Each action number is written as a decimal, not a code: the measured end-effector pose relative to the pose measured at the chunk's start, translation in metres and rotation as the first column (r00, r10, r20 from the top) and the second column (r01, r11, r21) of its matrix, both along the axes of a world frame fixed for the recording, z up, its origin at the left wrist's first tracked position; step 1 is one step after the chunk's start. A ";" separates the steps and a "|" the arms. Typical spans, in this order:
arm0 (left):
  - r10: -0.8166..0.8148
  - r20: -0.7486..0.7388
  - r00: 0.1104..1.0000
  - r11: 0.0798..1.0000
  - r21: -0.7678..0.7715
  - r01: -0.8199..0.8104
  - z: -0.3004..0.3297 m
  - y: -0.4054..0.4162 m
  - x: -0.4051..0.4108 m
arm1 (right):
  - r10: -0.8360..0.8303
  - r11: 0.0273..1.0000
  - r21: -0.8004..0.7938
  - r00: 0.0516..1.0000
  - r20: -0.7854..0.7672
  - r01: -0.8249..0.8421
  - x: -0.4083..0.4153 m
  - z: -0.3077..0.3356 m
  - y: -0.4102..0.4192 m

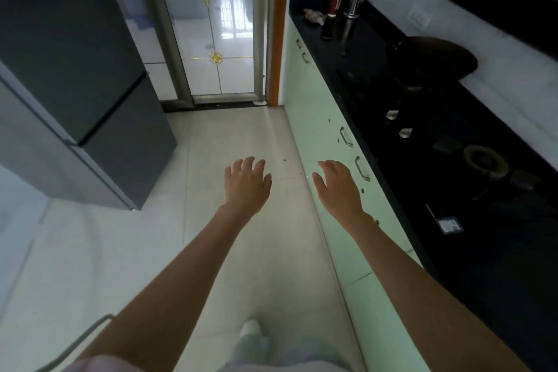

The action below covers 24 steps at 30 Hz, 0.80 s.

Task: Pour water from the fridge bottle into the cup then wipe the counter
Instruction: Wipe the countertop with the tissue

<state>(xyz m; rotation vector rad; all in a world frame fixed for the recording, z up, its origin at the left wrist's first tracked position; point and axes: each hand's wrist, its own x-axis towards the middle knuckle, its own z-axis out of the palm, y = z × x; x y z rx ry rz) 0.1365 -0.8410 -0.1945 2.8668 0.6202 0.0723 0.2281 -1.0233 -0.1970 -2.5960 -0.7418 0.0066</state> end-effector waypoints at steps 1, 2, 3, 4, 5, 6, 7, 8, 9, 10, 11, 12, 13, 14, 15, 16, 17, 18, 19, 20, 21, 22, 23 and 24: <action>0.000 0.004 1.000 1.000 0.005 0.000 0.001 0.013 0.009 | -0.004 1.000 0.005 1.000 -0.005 0.004 0.009 0.001 0.012; -0.003 0.007 1.000 1.000 0.010 0.003 0.002 0.024 0.017 | -0.006 1.000 0.006 1.000 -0.009 0.006 0.017 0.002 0.021; -0.008 0.008 1.000 1.000 0.010 0.008 0.000 0.038 0.027 | -0.006 1.000 0.003 1.000 -0.015 0.006 0.027 0.001 0.034; -0.012 0.012 1.000 1.000 0.009 0.012 -0.003 0.050 0.037 | -0.004 1.000 -0.003 1.000 -0.016 0.004 0.038 -0.001 0.046; -0.014 0.014 1.000 1.000 0.007 0.014 -0.007 0.062 0.047 | -0.003 1.000 -0.009 1.000 -0.022 0.003 0.049 -0.003 0.056; -0.010 0.009 1.000 1.000 0.001 0.010 -0.012 0.073 0.057 | -0.002 1.000 -0.011 1.000 -0.031 0.002 0.060 -0.005 0.066; -0.005 0.001 1.000 1.000 -0.005 0.005 -0.017 0.083 0.068 | 0.000 1.000 -0.015 0.999 -0.042 -0.001 0.071 -0.009 0.076; 0.001 -0.009 1.000 1.000 -0.009 -0.001 -0.022 0.093 0.080 | 0.007 1.000 -0.022 0.999 -0.050 -0.009 0.084 -0.013 0.086; 0.010 -0.015 1.000 1.000 -0.015 -0.011 -0.026 0.102 0.093 | 0.017 0.999 -0.031 0.998 -0.053 -0.019 0.097 -0.018 0.096; 0.022 -0.017 1.000 0.999 -0.023 -0.022 -0.029 0.111 0.108 | 0.027 0.999 -0.040 0.998 -0.056 -0.029 0.113 -0.022 0.107; 0.028 -0.017 0.999 0.999 -0.026 -0.028 -0.030 0.120 0.124 | 0.034 0.999 -0.040 0.998 -0.058 -0.037 0.129 -0.024 0.119; 0.029 -0.014 0.999 0.999 -0.021 -0.029 -0.031 0.129 0.142 | 0.040 0.999 -0.033 0.998 -0.057 -0.042 0.147 -0.025 0.132; 0.028 -0.009 1.000 1.000 -0.011 -0.028 -0.032 0.139 0.160 | 0.048 0.998 -0.025 0.997 -0.052 -0.049 0.166 -0.025 0.143; 0.027 -0.005 1.000 1.000 -0.002 -0.027 -0.031 0.148 0.178 | 0.057 0.998 -0.016 0.997 -0.045 -0.058 0.185 -0.025 0.154; 0.032 0.000 0.999 0.999 0.003 -0.032 -0.029 0.159 0.196 | 0.064 0.998 -0.007 0.997 -0.039 -0.064 0.206 -0.024 0.165; 0.037 0.004 0.999 0.999 0.004 -0.037 -0.027 0.169 0.214 | 0.062 0.998 0.004 0.997 -0.038 -0.062 0.226 -0.022 0.174; 0.040 0.008 0.999 0.999 0.003 -0.040 -0.024 0.179 0.232 | 0.054 0.999 0.013 0.998 -0.043 -0.053 0.245 -0.020 0.183; 0.042 0.013 0.999 0.999 0.002 -0.042 -0.021 0.188 0.248 | 0.051 0.999 0.018 0.998 -0.045 -0.050 0.263 -0.017 0.191; 0.043 0.020 0.999 0.999 0.003 -0.043 -0.019 0.196 0.263 | 0.056 0.998 0.021 0.997 -0.045 -0.055 0.281 -0.014 0.199; 0.045 0.027 0.999 0.999 0.006 -0.045 -0.018 0.203 0.278 | 0.063 0.998 0.023 0.997 -0.045 -0.062 0.297 -0.012 0.207; 0.046 0.031 0.998 0.999 0.007 -0.046 -0.018 0.210 0.292 | 0.067 0.998 0.023 0.997 -0.046 -0.066 0.312 -0.011 0.214; 0.048 0.028 0.998 0.999 0.004 -0.048 -0.020 0.216 0.305 | 0.068 0.998 0.021 0.997 -0.048 -0.067 0.326 -0.012 0.220; 0.050 0.020 0.999 0.999 -0.003 -0.050 -0.022 0.221 0.318 | 0.067 0.998 0.014 0.996 -0.053 -0.066 0.338 -0.013 0.226; 0.050 0.010 0.999 0.999 -0.011 -0.050 -0.024 0.227 0.329 | 0.067 0.998 0.006 0.996 -0.059 -0.066 0.349 -0.016 0.231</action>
